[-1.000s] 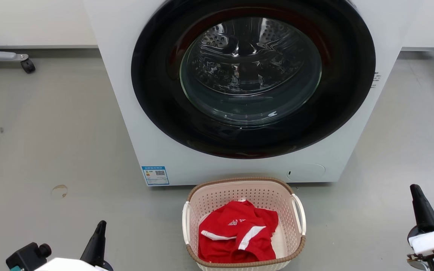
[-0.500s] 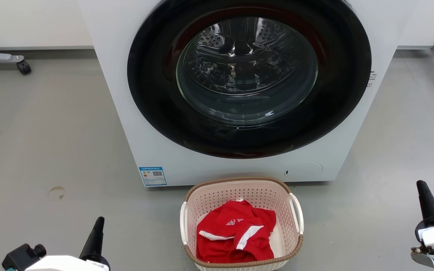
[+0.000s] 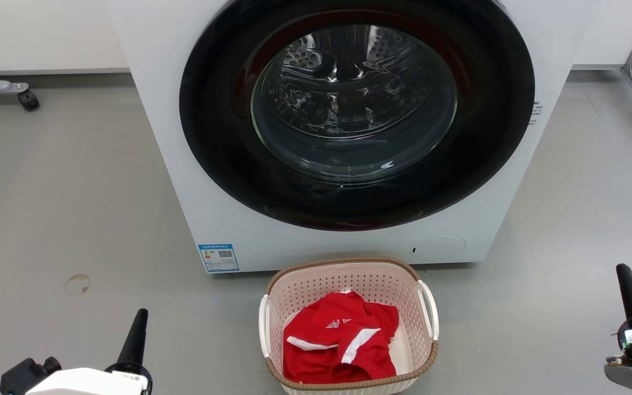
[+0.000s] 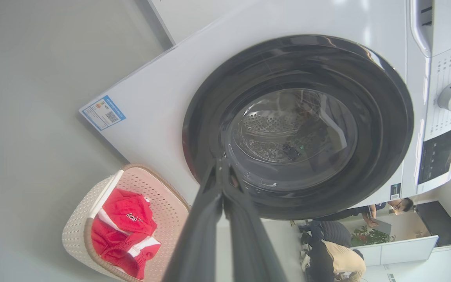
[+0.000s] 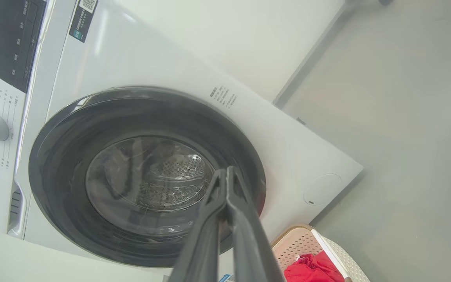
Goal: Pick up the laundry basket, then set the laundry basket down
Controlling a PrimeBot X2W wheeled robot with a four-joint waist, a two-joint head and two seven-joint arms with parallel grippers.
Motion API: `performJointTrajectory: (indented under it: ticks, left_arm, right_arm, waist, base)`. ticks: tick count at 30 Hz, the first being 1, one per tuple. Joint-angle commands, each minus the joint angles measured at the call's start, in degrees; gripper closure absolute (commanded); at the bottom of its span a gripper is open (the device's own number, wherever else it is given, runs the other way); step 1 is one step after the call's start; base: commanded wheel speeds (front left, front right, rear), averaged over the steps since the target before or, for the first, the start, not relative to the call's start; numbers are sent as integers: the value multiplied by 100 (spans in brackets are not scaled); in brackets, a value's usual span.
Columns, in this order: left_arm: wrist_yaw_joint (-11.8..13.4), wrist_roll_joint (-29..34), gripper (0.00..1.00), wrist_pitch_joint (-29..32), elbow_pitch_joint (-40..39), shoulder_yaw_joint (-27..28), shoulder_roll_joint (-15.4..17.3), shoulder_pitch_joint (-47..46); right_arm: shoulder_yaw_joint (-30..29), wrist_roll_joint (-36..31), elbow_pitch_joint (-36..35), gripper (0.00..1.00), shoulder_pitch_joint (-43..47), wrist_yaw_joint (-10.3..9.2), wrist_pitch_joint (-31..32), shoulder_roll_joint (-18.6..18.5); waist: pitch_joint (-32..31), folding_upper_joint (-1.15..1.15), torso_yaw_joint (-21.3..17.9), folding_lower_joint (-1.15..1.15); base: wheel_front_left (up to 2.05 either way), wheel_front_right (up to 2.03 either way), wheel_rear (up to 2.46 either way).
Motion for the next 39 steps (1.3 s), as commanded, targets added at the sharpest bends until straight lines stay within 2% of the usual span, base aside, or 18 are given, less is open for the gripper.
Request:
performJointTrajectory:
  ticks: [1, 34, 39]
  left_arm:
    - [-72, -109, 100, 16, -90, 192, 54, -337]
    - [-513, -1962, 100, 106, 506, 756, -319, -778]
    - [-513, -1955, 100, 113, 507, 764, -325, -778]
  right_arm:
    - [13, 113, -118, 100, -353, -10, 67, -129]
    - [-541, 1729, -35, 100, -492, -15, 621, 45]
    - [-548, 1724, -34, 100, -493, -15, 626, 49]
  waist:
    - [0, 0, -2, 0]
    - [12, 0, -153, 0]
    - [12, 0, -153, 0]
  base:
    - [0, 0, 0]
    - [0, 0, 0]
    - [0, 0, 0]
